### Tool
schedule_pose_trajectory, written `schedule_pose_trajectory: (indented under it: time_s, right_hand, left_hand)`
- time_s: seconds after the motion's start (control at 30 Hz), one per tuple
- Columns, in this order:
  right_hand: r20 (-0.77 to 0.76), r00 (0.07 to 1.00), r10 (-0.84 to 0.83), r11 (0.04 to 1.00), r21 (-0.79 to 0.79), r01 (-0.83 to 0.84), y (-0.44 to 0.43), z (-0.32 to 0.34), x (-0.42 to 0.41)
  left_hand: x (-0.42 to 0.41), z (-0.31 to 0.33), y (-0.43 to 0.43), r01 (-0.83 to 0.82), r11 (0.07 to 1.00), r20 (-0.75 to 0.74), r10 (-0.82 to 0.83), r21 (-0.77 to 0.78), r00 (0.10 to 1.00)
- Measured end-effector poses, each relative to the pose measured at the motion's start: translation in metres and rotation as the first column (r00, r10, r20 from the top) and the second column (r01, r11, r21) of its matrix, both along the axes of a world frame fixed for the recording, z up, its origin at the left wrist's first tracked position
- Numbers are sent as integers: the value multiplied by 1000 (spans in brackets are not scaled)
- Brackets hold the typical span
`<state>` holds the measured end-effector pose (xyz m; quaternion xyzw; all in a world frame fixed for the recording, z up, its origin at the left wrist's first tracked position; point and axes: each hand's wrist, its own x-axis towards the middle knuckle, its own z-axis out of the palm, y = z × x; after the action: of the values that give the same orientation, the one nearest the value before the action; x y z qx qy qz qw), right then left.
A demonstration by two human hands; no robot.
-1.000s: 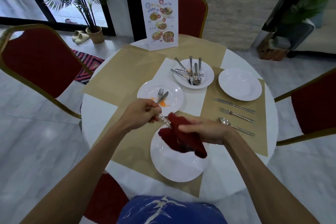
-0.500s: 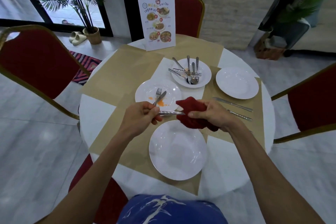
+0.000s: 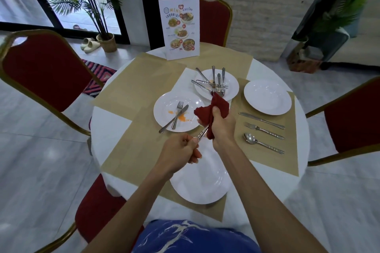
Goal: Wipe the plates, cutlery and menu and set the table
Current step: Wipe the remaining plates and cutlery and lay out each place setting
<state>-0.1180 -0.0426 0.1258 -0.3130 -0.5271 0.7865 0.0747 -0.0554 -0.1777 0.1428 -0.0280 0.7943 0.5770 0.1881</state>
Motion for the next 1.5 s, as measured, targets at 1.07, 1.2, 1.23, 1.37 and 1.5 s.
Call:
schedule_pose_trajectory:
  time_s: [1.07,1.2,1.23,1.37,1.5]
  right_hand:
    - [168,838,520,829,136,-542,-17,-3,42]
    - [149,718,680,711,103,-695,-27,0,53]
    - [142,699,701,695,83,-714,-27,-2,53]
    - [155,614,774,611,74,-788,-25,-7,66]
    - [179,615,768,603,121,-789,-29,-11,74]
  left_hand:
    - [-26,-16,-34,-181,960,-231,131,-212,964]
    - [-38,-26,-35,-167,971,-174,137,-173,975]
    - [-40,-28,-35,-175,971,-144,152,-165,978]
    - [-51,-28,-47,-332,898,-227,273,-288,935]
    - [-59,-29,-55,-526,834,-253,479,-169,841]
